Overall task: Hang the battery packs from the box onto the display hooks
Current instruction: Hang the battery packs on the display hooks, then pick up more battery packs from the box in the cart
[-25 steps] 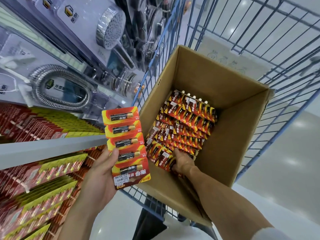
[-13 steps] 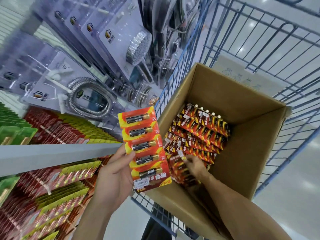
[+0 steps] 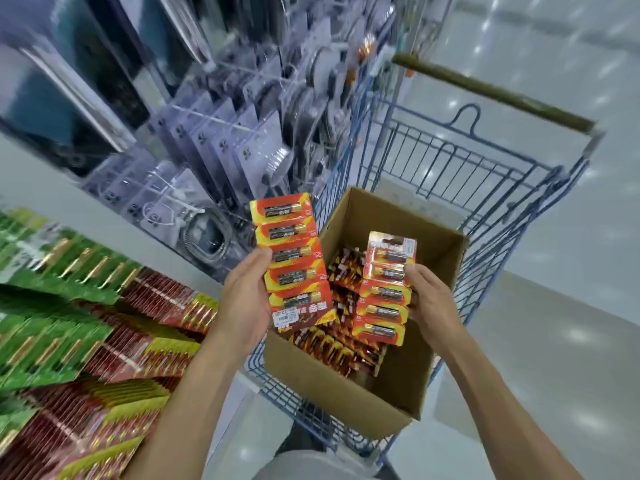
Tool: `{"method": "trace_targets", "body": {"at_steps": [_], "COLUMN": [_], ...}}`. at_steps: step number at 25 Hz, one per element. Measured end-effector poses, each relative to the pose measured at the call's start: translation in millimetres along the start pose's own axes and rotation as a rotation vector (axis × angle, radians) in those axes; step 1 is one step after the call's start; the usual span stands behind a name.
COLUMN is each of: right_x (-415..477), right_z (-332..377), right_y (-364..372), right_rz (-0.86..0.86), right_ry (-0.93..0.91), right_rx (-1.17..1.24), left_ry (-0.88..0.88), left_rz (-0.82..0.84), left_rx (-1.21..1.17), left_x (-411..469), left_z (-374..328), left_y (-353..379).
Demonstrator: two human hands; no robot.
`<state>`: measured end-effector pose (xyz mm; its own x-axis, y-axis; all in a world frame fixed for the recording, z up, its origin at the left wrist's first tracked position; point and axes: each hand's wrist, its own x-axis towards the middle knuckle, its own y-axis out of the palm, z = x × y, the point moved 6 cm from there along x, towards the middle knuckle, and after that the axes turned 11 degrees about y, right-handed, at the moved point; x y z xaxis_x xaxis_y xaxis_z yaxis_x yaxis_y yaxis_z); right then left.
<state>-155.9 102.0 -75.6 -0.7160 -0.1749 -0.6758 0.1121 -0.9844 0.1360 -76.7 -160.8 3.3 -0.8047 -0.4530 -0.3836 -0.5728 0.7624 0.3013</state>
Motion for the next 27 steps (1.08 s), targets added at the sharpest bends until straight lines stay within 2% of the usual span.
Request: {"method": "trace_targets", "body": {"at_steps": [5, 12, 19, 27], "right_x": [-83.3, -175.3, -260.4, -394.7], "right_z": [38.3, 39.2, 8.8, -83.1], "right_y": [18.0, 77.0, 202.0, 359.0], "right_rz": [0.119, 0.43, 0.757, 1.07], "right_ry": [-0.162, -0.271, -0.3, -0.286], "right_rx": [0.074, -0.087, -0.245, -0.453], "left_ry": [0.14, 0.342, 0.519, 0.662], "left_rz": [-0.154, -0.301, -0.588, -0.923], "left_rx": [-0.015, -0.048, -0.095, -0.159], "left_x": [-74.9, -219.2, -355.7, -516.6], "left_z": [-35.3, -58.0, -86.8, -108.3], "left_y": [-24.8, -92.8, -194.4, -326.3]}}
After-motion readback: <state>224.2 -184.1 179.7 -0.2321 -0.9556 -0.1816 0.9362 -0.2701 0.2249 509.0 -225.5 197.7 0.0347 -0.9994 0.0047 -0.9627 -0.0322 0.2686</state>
